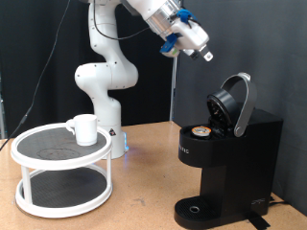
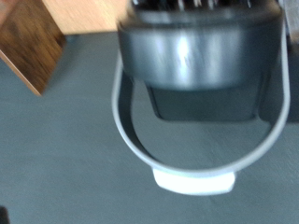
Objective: Make a cup of coffee with the keurig machine
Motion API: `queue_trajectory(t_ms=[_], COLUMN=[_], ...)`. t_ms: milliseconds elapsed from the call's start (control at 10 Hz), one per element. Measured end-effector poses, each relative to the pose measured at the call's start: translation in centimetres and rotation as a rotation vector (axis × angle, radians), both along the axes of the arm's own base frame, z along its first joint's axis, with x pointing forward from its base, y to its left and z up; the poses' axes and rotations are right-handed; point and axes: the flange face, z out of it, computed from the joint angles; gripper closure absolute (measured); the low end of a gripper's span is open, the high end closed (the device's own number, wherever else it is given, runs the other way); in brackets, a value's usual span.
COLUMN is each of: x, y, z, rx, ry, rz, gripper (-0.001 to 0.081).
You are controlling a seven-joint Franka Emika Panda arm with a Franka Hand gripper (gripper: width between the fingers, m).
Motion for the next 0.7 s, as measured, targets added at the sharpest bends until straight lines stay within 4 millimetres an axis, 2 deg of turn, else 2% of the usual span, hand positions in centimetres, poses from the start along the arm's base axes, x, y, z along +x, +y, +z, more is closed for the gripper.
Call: queue_trajectory(t_ms=[200,700], x=[0.5,0.9], y=[2.9,10.3], z=[1.0,1.4], rx=[0.009,-0.015], ry=[0.026,0.034], rz=[0.02,0.019], gripper=[0.0072,0.0072])
